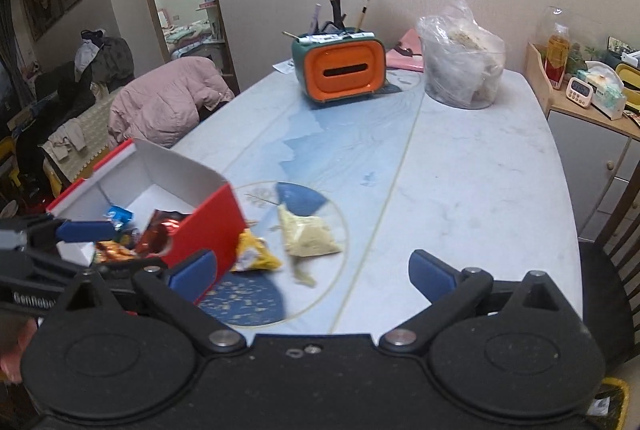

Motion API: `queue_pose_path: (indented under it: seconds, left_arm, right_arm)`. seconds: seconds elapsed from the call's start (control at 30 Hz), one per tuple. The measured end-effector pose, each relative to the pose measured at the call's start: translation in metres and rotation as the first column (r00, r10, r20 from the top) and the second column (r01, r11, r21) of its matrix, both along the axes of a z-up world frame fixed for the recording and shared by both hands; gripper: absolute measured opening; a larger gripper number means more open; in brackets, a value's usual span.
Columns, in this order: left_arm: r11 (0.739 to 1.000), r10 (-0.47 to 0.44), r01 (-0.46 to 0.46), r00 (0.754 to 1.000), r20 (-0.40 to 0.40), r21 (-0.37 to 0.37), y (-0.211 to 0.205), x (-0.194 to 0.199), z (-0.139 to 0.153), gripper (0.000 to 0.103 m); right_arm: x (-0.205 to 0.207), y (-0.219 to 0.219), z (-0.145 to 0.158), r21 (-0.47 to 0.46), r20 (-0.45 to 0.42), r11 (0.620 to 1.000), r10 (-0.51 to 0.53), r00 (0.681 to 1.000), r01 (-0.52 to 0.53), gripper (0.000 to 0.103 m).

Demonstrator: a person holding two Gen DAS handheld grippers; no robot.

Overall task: Organize snacks
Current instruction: 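Withdraw both tools from the box toward the yellow packet and cream pouch, then grasp the yellow snack packet with the left tool while the right tool grasps the cream pouch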

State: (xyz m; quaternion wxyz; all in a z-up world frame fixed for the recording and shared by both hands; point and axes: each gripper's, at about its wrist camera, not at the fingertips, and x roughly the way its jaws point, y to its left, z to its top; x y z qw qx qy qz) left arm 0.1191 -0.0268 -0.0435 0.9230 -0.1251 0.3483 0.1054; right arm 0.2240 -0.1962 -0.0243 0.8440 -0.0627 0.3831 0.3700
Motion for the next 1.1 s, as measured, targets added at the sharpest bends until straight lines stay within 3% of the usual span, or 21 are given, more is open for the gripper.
queue_pose_path:
  seconds: [0.27, 0.4, 0.83, 1.1]
  left_arm:
    - [0.987, 0.123, -0.123, 0.992, 0.013, 0.105, -0.034, 0.028, -0.025, 0.1]
    - [0.979, 0.161, -0.157, 0.987, -0.018, 0.128, -0.039, 0.042, -0.042, 0.1]
    - [0.962, 0.18, -0.156, 0.979, -0.092, 0.224, -0.041, 0.081, -0.075, 0.099]
    - [0.939, 0.168, -0.122, 0.979, -0.118, 0.322, -0.05, 0.096, -0.09, 0.095]
  right_arm:
    - [0.049, 0.01, -0.019, -0.028, -0.041, 0.989, 0.142, 0.989, -0.143, 0.103]
    - [0.068, 0.023, -0.03, -0.041, -0.07, 0.973, 0.225, 0.972, -0.229, 0.103]
    - [0.108, 0.101, -0.089, -0.14, -0.145, 0.891, 0.413, 0.899, -0.431, 0.097]
    - [0.127, 0.125, -0.119, -0.119, -0.23, 0.871, 0.443, 0.866, -0.477, 0.083]
